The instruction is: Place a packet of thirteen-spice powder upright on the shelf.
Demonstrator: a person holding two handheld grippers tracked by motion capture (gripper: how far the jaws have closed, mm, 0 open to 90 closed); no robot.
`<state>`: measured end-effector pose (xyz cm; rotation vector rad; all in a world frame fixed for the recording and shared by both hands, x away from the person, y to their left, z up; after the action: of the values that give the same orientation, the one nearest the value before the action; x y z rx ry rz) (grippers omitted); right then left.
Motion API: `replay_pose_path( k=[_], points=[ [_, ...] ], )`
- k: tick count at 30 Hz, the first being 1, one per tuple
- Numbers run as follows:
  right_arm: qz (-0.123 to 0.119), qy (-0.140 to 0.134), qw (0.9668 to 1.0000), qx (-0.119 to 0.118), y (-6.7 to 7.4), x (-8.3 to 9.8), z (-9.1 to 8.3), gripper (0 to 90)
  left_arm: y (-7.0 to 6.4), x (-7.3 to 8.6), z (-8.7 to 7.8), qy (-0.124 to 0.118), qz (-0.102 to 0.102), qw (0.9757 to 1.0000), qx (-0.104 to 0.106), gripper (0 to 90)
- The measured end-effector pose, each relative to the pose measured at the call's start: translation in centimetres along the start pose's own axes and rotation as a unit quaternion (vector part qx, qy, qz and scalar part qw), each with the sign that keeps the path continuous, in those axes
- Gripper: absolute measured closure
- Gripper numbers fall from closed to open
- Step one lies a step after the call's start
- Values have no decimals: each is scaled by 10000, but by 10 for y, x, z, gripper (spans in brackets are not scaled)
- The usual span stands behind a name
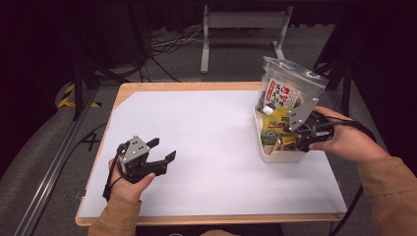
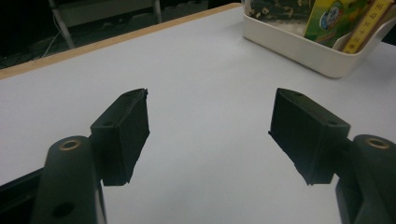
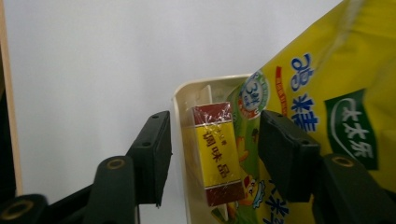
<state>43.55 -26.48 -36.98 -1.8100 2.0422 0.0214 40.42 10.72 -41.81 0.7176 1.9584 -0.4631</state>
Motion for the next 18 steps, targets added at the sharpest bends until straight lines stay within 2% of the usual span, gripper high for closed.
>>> replay_pose_path(
  k=[2,4,5,7,8,12,16,18],
  points=[
    [70,-89,9999,62,1,-1,-3,423,1,2,-3,5,-5,10000,-1,284],
    [190,-396,9989,185,3,-3,-11,402,2,5,-8,-5,-26,10000,-16,281],
    [291,-642,9970,308,5,-4,-17,389,3,7,-11,-13,-31,10000,-15,280],
    [333,-738,9961,349,7,-4,-20,383,5,10,-17,-27,-28,10000,-42,280],
    [450,-974,9933,431,9,-4,-24,371,6,12,-20,-40,-24,10000,-58,279],
    [845,-1517,9832,562,16,1,-31,377,10,20,-29,-17,-63,9999,-86,275],
    [1169,-1797,9744,680,26,11,-29,381,14,28,-36,-29,-116,9999,-116,270],
    [1393,-1922,9683,773,31,18,-27,370,15,31,-37,-13,-147,9998,-98,266]
  ],
)
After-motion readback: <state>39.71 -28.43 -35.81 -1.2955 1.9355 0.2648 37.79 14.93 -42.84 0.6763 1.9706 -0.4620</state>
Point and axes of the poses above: each handheld gripper's, and its own axes: z roughly forward along the jaws, x roughly out of its underside, y roughly to its left, the point moved 10 cm from there along z, roughly forward along the jaws, and after that the axes turned 3 degrees about y, right-handed, at the moved point
